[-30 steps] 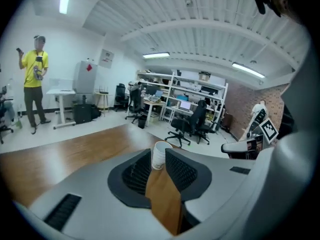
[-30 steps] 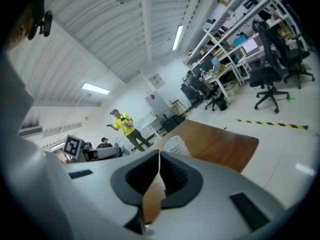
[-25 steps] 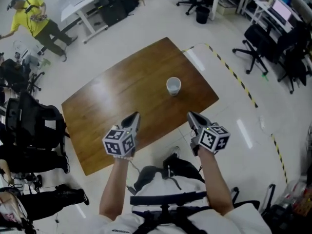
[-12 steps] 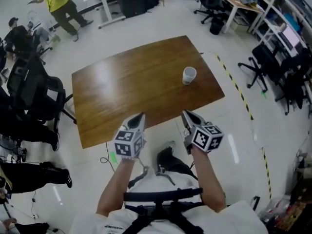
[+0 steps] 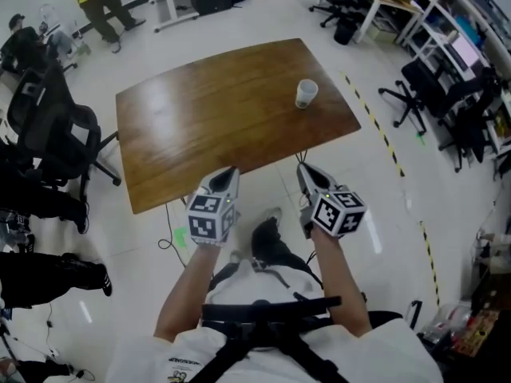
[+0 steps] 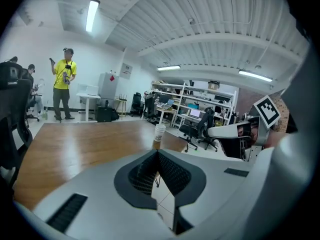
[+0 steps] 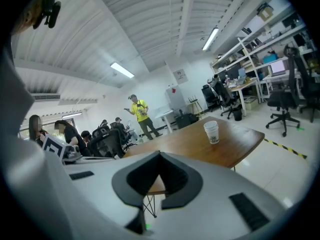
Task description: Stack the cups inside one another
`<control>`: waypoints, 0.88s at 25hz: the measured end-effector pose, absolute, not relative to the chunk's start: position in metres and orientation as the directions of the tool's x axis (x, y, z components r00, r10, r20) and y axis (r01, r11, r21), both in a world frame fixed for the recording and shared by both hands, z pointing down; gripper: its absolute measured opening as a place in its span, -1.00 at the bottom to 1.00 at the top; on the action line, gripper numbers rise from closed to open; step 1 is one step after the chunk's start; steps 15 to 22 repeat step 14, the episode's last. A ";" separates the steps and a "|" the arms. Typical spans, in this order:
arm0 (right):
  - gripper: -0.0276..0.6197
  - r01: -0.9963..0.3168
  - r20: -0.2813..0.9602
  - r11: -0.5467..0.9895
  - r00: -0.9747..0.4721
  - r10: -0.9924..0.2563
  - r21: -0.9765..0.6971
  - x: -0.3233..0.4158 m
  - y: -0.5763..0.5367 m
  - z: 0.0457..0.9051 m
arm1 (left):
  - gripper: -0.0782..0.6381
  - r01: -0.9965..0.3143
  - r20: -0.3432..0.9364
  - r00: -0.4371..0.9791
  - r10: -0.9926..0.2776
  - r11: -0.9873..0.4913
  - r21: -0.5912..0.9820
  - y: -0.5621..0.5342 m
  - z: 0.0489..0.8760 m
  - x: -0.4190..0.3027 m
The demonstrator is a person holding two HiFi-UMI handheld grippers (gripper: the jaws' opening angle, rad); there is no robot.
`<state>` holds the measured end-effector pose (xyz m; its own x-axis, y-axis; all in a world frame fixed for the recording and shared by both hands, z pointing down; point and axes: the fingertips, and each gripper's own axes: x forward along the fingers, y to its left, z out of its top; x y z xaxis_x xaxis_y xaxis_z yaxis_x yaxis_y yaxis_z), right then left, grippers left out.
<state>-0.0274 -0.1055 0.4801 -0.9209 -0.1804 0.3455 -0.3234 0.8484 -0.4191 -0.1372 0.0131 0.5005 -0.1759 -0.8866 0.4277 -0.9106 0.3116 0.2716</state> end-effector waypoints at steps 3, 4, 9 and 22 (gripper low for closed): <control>-0.90 -0.339 0.332 0.844 -0.920 -0.206 -0.416 -0.018 -0.104 0.472 | -0.78 -0.919 0.418 -0.162 -0.894 0.291 0.266 0.012 0.495 -0.132; -0.90 -0.345 0.330 0.841 -0.920 -0.214 -0.417 -0.015 -0.104 0.471 | -0.78 -0.922 0.415 -0.158 -0.896 0.284 0.264 0.011 0.492 -0.130; -0.90 -0.360 0.326 0.836 -0.916 -0.233 -0.415 -0.007 -0.106 0.470 | -0.78 -0.933 0.399 -0.140 -0.906 0.256 0.254 0.004 0.483 -0.125; -0.90 -0.379 0.340 0.827 -0.908 -0.246 -0.416 -0.002 -0.103 0.474 | -0.78 -0.937 0.376 -0.126 -0.918 0.235 0.260 0.000 0.479 -0.123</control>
